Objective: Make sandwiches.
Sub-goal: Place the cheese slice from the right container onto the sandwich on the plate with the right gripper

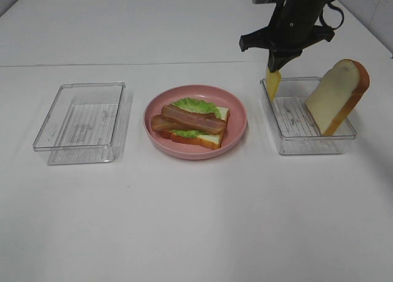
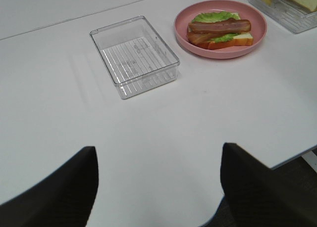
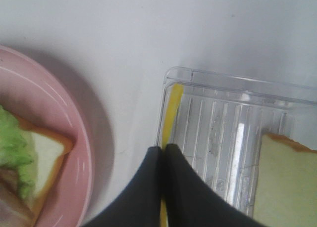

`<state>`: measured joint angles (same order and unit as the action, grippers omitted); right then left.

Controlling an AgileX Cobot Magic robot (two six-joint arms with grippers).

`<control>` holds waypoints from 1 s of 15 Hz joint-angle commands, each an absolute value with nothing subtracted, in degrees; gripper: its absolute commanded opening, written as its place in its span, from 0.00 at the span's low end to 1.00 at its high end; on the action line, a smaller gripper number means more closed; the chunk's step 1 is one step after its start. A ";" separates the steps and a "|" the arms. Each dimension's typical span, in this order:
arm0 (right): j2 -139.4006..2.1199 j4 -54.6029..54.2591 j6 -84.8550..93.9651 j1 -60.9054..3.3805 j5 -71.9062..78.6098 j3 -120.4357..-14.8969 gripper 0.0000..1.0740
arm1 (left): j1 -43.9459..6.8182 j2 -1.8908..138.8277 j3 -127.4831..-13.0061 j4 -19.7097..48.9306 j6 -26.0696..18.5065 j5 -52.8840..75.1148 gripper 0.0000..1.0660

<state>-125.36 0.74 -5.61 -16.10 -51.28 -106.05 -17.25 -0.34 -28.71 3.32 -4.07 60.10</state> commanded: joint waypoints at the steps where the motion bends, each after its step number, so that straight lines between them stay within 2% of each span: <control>1: -121.93 0.34 -5.33 -15.81 -52.71 -106.46 0.00 | -17.30 -1.60 -28.65 3.44 -4.01 59.59 0.63; 4: -115.85 -7.68 -3.61 -15.99 -54.32 -106.46 0.00 | -17.30 -1.60 -28.65 3.44 -4.01 59.59 0.63; 10: -115.68 -36.27 11.23 -16.90 -57.41 -106.40 0.00 | -17.30 -1.60 -28.65 3.44 -4.01 59.59 0.63; 13: -119.35 -44.23 13.06 -19.60 -57.52 -106.40 0.00 | -17.30 -1.60 -28.65 3.44 -4.01 59.59 0.63; 15: -122.90 -44.98 13.06 -22.80 -55.69 -106.40 0.00 | -17.30 -1.60 -28.65 3.44 -4.01 59.59 0.63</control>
<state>-122.73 -44.40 12.38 -22.40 -56.15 -106.05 -17.25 -0.34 -28.71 3.32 -4.07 60.10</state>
